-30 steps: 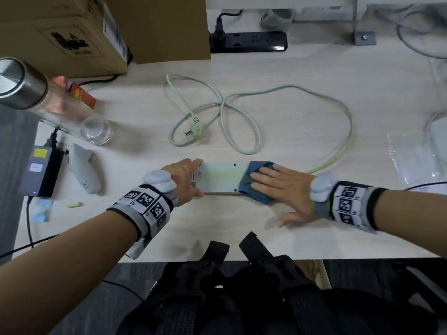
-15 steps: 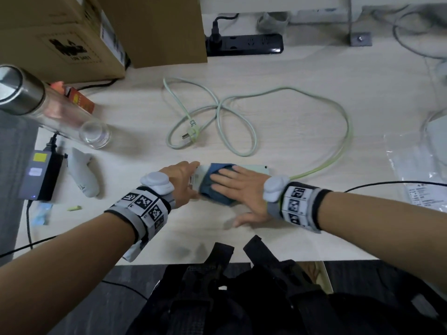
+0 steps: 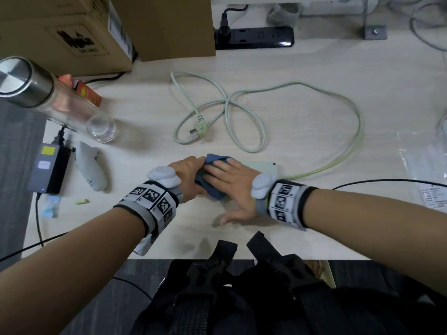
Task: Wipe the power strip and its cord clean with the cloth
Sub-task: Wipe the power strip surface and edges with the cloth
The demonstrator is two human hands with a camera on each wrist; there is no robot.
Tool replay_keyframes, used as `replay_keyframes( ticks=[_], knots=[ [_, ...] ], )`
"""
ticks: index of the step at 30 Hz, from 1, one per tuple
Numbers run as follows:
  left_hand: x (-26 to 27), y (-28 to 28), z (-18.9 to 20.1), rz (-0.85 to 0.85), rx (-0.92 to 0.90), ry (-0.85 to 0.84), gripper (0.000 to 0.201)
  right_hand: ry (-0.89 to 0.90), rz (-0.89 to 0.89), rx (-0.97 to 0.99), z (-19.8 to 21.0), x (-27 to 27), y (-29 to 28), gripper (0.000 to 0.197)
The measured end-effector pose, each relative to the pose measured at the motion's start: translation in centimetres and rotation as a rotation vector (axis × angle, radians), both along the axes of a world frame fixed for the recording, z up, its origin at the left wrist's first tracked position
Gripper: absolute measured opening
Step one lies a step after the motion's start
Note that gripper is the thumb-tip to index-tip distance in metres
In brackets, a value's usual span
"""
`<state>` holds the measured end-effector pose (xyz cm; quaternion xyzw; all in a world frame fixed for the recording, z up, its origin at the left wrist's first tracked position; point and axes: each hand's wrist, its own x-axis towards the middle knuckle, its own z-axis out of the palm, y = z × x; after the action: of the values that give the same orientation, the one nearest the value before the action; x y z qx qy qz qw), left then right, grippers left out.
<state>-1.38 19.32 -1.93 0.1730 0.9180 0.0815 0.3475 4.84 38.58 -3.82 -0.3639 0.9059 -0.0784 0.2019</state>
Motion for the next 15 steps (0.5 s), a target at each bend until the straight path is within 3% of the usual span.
replay_keyframes(
  ticks=[4, 9, 12, 15],
  knots=[
    [0.0, -0.1, 0.2, -0.003, -0.018, 0.002, 0.053, 0.028, 0.002, 0.002, 0.1, -0.5, -1.2, 0.107],
    [0.3, -0.4, 0.3, -0.030, -0.070, 0.052, 0.083, -0.009, -0.021, -0.019, 0.5, 2.1, 6.7, 0.095],
    [0.4, -0.2, 0.4, -0.034, -0.078, 0.043, 0.086, -0.052, -0.009, 0.021, 1.0, 3.6, 11.9, 0.091],
    [0.4, 0.1, 0.6, -0.036, -0.078, 0.048, 0.085, -0.075, 0.021, 0.050, 0.8, 3.6, 13.0, 0.093]
  ],
)
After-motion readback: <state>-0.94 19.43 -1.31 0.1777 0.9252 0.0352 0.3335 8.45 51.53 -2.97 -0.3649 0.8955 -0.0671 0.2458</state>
